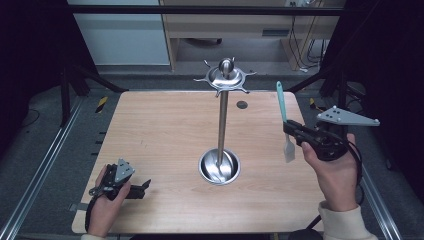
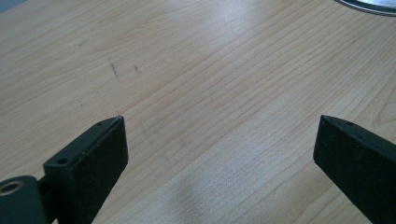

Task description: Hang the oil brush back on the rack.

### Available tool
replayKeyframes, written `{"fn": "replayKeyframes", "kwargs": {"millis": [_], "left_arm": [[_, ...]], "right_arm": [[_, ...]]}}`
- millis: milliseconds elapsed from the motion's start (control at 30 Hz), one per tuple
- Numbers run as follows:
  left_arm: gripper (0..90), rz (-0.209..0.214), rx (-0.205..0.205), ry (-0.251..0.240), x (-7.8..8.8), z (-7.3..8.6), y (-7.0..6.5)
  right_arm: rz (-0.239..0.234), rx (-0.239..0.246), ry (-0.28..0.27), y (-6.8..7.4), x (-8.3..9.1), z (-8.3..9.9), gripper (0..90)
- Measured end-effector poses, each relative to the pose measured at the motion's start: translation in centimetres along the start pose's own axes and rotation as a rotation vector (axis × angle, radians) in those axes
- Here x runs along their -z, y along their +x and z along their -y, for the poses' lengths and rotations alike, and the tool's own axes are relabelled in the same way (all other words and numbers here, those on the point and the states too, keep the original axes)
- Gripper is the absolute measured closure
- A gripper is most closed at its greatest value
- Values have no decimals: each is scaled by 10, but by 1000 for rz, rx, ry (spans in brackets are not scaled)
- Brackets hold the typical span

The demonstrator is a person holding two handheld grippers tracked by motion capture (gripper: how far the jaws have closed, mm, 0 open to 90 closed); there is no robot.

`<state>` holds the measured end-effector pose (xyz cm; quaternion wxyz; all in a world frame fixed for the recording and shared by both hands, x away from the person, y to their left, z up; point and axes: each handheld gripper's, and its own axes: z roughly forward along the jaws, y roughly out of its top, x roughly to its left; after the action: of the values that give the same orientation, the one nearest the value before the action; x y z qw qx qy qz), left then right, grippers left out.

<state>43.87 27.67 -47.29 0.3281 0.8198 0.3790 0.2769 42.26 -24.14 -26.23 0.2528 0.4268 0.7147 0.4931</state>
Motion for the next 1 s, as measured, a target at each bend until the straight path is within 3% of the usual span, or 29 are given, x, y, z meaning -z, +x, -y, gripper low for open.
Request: {"fn": "replayKeyframes", "kwargs": {"millis": [1000], "left_arm": [[27, 0, 3, -2, 0, 0, 0]], "right_arm": [[-26, 36, -61, 13, 9, 1, 822]]}}
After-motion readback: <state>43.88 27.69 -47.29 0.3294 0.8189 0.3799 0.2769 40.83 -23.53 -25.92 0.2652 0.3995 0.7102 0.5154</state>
